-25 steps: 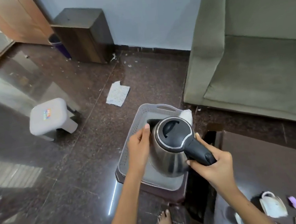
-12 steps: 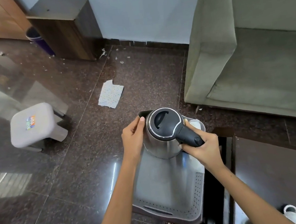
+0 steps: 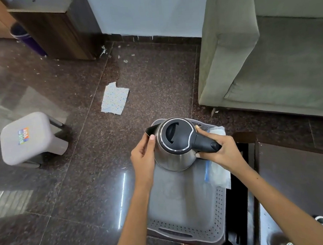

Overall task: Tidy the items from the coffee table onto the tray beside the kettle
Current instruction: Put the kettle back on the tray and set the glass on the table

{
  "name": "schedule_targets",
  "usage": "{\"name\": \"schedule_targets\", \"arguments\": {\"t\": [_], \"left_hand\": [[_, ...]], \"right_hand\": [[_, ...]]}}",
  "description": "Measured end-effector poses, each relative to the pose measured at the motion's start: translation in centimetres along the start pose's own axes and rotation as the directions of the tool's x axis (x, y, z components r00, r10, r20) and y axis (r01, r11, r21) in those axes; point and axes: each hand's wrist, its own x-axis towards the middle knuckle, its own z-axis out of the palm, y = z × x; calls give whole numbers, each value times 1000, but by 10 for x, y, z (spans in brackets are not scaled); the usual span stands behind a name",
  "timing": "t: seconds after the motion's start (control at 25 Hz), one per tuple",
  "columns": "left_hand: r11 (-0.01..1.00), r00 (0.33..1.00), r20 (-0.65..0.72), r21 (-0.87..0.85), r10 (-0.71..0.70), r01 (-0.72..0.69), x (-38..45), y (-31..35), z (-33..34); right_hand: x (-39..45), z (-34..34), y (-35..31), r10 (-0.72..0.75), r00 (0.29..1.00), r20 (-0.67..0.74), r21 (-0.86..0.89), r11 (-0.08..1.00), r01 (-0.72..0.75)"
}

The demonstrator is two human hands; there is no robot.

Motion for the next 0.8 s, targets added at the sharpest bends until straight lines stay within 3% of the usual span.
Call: {"name": "schedule_targets", "arguments": {"t": [0.44,0.6,0.8], "left_hand": [[995,999,-37,92,29,-26,-5,-6,5],[985,992,-119,167,53,-32,-23,-2,6],[962,943,-284,252,174,-102,-107,5,39]], "right_hand": [[-1,-5,-10,15,999,30,-65,998,-13],[-10,-11,-10,-46,997,-69,-224,974,29],[-64,-54,-7,25,973,-230,-103,993,-50]]}}
